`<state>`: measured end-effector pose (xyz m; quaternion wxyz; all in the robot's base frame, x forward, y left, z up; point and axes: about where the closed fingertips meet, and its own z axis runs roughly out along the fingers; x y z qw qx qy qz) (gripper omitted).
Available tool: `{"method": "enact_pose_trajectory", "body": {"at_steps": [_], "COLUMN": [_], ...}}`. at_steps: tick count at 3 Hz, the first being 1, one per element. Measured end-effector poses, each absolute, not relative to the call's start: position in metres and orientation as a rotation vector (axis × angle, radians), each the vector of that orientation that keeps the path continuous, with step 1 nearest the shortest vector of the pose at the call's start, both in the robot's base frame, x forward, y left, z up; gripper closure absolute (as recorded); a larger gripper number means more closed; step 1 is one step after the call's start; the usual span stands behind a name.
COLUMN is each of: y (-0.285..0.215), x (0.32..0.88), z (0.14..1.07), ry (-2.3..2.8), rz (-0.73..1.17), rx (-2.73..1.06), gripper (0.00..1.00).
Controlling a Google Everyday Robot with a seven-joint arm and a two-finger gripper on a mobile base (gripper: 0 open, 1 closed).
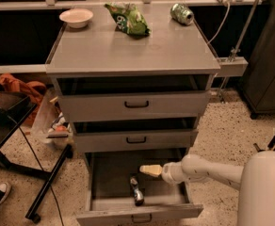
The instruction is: Place redbull can into bottom drawer
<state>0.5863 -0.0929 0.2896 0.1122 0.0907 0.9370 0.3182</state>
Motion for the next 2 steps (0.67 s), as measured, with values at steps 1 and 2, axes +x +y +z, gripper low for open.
{"method": "enact_pose_trajectory", "body": {"at_steps": [1,2], "y": [-0.111,-0.104], "x": [0.559,0.531], "z": [0.333,0.337], "ry": [2.749,2.791], "rz": [0.858,0.855], "rx": [0.287,0.247], "gripper": [0.0,0.0]}}
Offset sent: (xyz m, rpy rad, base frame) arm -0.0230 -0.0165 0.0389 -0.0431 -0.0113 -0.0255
